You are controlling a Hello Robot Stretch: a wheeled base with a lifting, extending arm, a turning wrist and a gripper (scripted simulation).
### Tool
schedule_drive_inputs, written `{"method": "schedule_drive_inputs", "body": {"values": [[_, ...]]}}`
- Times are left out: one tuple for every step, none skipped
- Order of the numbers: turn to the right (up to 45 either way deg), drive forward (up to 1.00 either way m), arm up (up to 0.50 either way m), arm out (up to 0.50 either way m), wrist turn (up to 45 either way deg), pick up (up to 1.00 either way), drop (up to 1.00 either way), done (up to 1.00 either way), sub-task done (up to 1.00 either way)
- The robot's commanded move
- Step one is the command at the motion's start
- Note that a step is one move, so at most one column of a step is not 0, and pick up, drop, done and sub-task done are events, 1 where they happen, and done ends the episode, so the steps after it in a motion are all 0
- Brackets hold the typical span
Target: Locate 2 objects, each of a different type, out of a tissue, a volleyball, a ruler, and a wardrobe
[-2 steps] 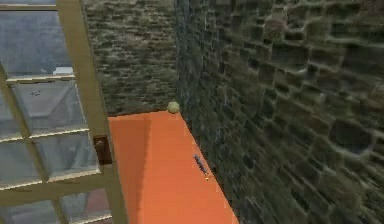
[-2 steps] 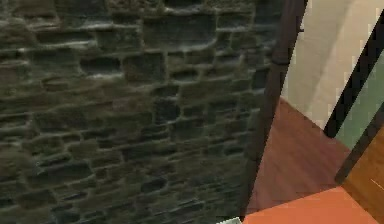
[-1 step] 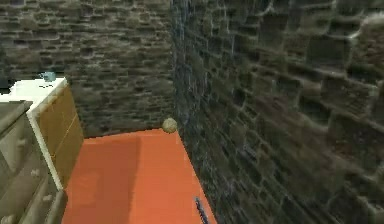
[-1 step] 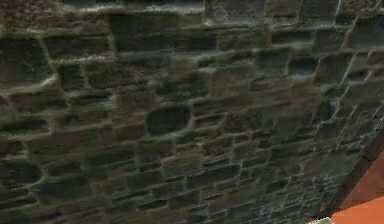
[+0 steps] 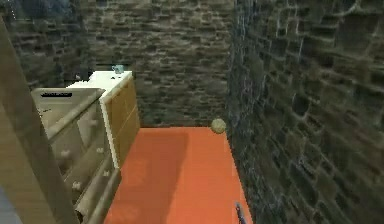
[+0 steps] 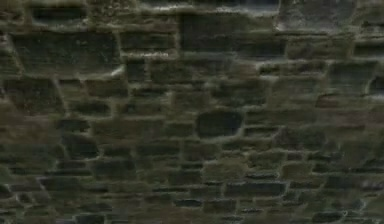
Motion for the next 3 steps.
{"method": "schedule_drive_inputs", "body": {"values": [[0.0, 0.65, 0.0, 0.0, 0.0, 0.0, 0.0, 0.0, 0.0], [-45.0, 0.0, 0.0, 0.0, 0.0, 0.0, 0.0, 0.0, 0.0], [-9.0, 0.0, 0.0, 0.0, 0.0, 0.0, 0.0, 0.0, 0.0]]}}
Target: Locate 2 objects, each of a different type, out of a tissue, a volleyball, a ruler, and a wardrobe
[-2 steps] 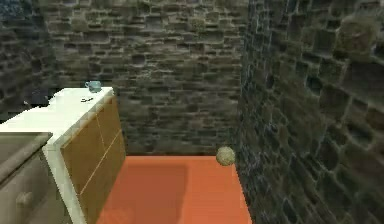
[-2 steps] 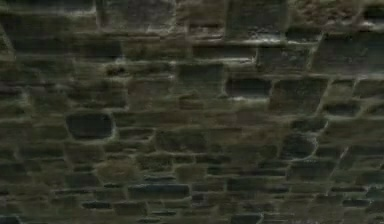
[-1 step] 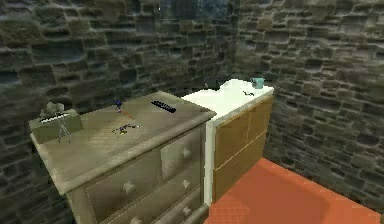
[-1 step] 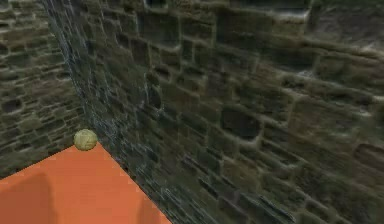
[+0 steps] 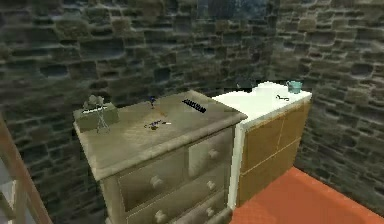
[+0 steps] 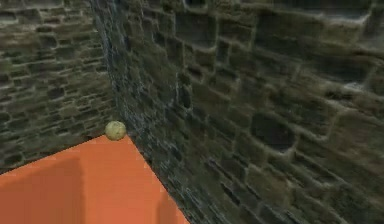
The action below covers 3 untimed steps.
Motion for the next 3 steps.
{"method": "schedule_drive_inputs", "body": {"values": [[0.0, 0.2, 0.0, 0.0, 0.0, 0.0, 0.0, 0.0, 0.0], [-30.0, 0.0, 0.0, 0.0, 0.0, 0.0, 0.0, 0.0, 0.0], [0.0, 0.0, 0.0, 0.0, 0.0, 0.0, 0.0, 1.0, 0.0]]}}
